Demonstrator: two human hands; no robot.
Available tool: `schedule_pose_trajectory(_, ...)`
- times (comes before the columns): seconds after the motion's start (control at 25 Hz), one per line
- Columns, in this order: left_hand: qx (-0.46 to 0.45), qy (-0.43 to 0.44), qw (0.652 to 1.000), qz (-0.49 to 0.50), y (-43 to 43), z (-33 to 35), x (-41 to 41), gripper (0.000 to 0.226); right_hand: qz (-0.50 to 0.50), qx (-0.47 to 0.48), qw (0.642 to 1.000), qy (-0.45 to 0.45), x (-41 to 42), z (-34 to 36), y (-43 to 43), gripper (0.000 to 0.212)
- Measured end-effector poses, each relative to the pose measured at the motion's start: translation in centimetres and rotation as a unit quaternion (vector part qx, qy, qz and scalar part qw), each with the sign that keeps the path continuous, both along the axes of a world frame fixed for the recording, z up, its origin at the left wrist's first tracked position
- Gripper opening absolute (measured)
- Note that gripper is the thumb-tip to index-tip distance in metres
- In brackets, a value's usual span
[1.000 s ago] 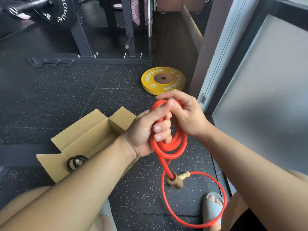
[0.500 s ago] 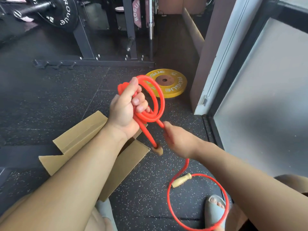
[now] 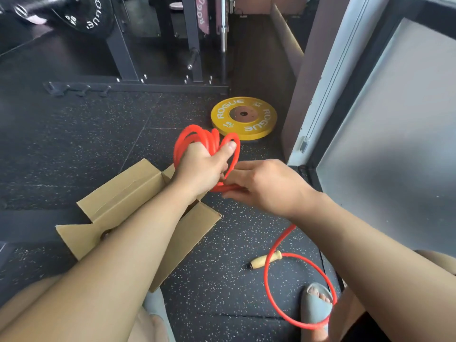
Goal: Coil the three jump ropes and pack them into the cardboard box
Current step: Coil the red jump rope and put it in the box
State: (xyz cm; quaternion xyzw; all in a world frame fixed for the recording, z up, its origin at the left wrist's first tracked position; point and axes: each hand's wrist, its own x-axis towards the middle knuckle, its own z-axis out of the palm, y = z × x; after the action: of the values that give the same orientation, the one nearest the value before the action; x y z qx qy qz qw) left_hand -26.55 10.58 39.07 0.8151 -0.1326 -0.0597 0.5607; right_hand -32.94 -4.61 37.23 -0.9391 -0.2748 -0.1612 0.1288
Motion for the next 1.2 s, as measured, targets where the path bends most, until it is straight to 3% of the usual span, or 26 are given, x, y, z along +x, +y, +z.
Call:
schedule_pose_trajectory(0.12,0.064,0.031,0.994,-0.088,0.2,-0.4,-0.2,0.050,0.014,0.023,0.997,-0.069,-0.4,1.3,-1.0,0.034)
schedule_pose_trajectory(0.2,0.037,0.108,0.978,-0.173,0.5,-0.8,-0.5,0.037,0.023,0.033,0.996,-0.082,-0.9,2.0,-1.4,0.044)
schedule_pose_trajectory(0.28,0.001,0.215,0.940,-0.264,0.5,-0.6,-1.7,0.031,0.019,0.057,0.995,-0.073,-1.1,2.7,-1.8,0.055)
schedule_pose_trajectory(0.48,-0.090,0.296,0.909,-0.281,-0.2,-0.6,-2.7,0.059,0.034,0.153,0.987,0.023,-0.4,3.1,-3.1,0.059)
schedule_pose_trajectory(0.6,-0.144,0.333,0.862,-0.354,0.3,-1.7,-2.5,0.052,0.025,0.175,0.980,0.096,0.2,1.8,-3.7,0.055)
schedule_pose_trajectory(0.68,-0.169,0.350,0.829,-0.401,0.5,-2.2,-2.4,0.046,0.027,0.203,0.967,0.154,0.4,1.0,-3.8,0.064)
schedule_pose_trajectory(0.72,-0.170,0.353,0.819,-0.419,0.6,-2.2,-2.4,0.045,0.033,0.233,0.952,0.198,0.3,0.7,-3.7,0.071)
schedule_pose_trajectory(0.8,-0.173,0.352,0.805,-0.444,0.7,-2.4,-2.4,0.042,0.043,0.308,0.887,0.342,0.2,0.4,-3.9,0.076)
schedule_pose_trajectory(0.88,-0.198,0.362,0.788,-0.456,1.1,-2.4,-2.2,0.043,0.065,0.330,0.807,0.486,0.2,0.4,-4.8,0.065)
schedule_pose_trajectory(0.92,-0.222,0.370,0.773,-0.464,1.4,-2.3,-2.0,0.044,0.084,0.325,0.785,0.521,0.1,0.5,-5.2,0.059)
schedule_pose_trajectory(0.96,-0.255,0.375,0.753,-0.477,1.7,-2.2,-1.7,0.044,0.097,0.334,0.776,0.527,0.1,0.4,-5.6,0.057)
schedule_pose_trajectory(1.04,-0.336,0.368,0.712,-0.495,2.2,-1.9,-1.2,0.037,0.110,0.402,0.741,0.526,0.1,-0.3,-5.8,0.074)
schedule_pose_trajectory(1.12,-0.398,0.358,0.689,-0.488,2.4,-1.5,-1.0,0.030,0.146,0.498,0.662,0.541,-0.2,-1.1,-5.0,0.086)
schedule_pose_trajectory(1.2,-0.425,0.340,0.701,-0.461,2.4,-1.3,-1.1,0.026,0.191,0.578,0.587,0.534,-0.4,-1.5,-3.6,0.076)
